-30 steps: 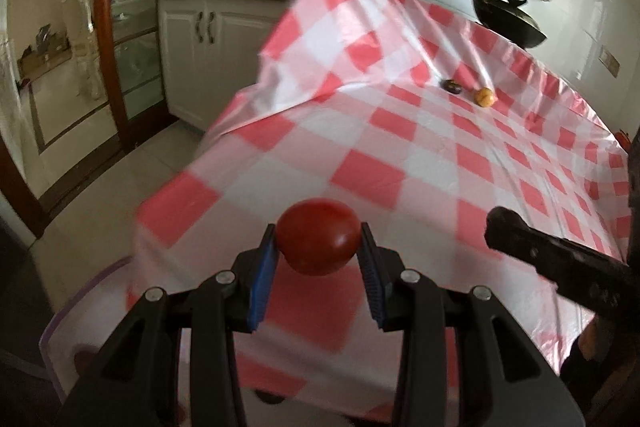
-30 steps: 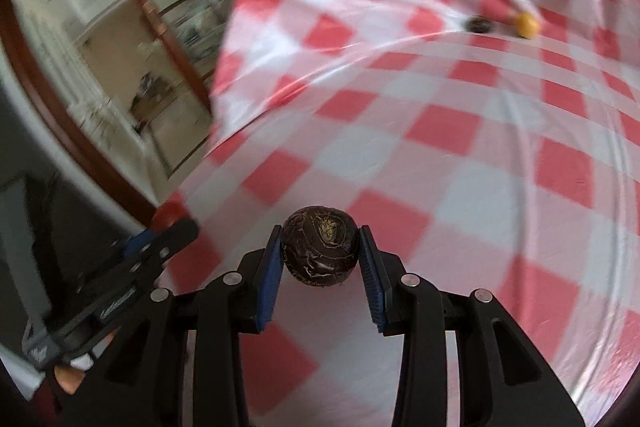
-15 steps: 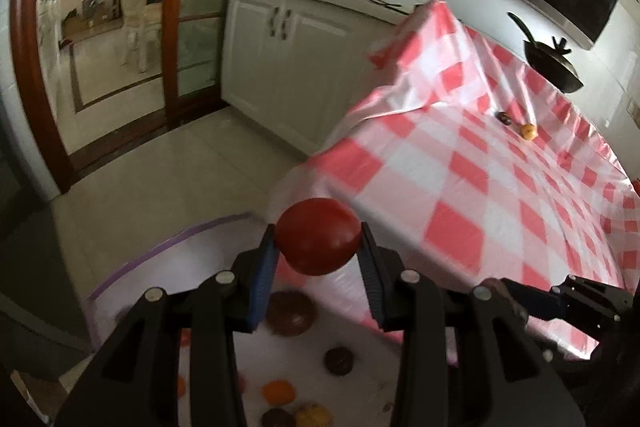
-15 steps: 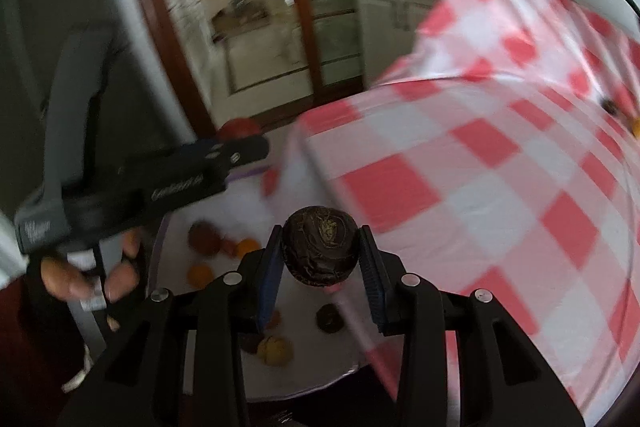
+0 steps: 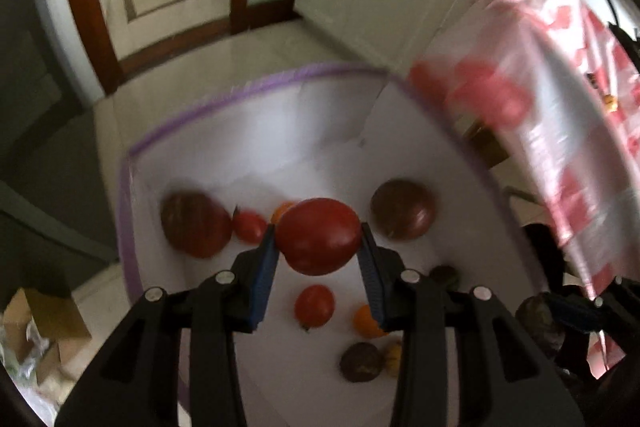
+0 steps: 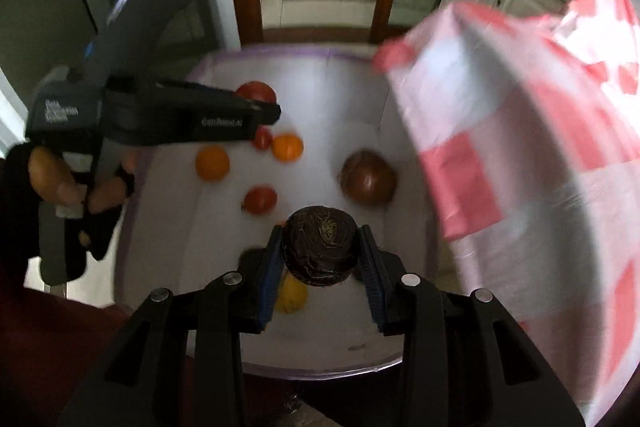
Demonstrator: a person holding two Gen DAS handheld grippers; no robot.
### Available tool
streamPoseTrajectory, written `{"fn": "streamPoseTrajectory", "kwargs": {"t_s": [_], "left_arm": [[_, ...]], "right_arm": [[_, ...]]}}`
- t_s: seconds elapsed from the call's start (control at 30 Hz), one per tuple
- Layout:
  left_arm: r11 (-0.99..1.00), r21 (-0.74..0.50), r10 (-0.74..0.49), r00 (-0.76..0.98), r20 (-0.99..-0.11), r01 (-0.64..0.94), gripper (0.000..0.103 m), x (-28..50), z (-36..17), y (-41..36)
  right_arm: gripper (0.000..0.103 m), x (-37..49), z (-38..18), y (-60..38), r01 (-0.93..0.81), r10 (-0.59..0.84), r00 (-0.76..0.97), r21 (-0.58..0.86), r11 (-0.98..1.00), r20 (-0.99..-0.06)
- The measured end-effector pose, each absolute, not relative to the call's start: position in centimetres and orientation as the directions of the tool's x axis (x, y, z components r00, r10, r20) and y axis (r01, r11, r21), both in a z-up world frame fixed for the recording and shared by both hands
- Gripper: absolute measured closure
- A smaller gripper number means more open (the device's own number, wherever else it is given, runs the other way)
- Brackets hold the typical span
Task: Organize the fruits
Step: 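Carry the tomato and brown fruit from the table over the white box, then open both tools to drop the tomato and brown fruit into the box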
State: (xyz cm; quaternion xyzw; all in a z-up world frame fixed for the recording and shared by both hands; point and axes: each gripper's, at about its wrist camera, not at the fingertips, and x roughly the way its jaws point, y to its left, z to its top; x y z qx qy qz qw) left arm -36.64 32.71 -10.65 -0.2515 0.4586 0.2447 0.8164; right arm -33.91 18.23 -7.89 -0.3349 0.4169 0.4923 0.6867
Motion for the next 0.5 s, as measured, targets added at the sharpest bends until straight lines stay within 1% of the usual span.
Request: {"fn": "streamPoseTrajectory", "kwargs": {"t_s": [0.17, 0.5], "left_arm": [[0.729, -0.157, 0.167, 0.396, -0.903, -0.666, 0.063, -36.9, -12.9, 32.7], [0.657, -0.213, 0.142, 0.395, -0.908, -0.724, 0.062, -38.1, -13.7, 34.6]], "right_arm": [[0.066, -34.8, -11.2, 19.5, -0.971, 0.32, 0.135, -0.061, 0.232, -0.938], [0.066, -36.0, -13.6, 20.5, -0.987, 0.273, 0.103, -0.064, 0.147, -0.956]]}}
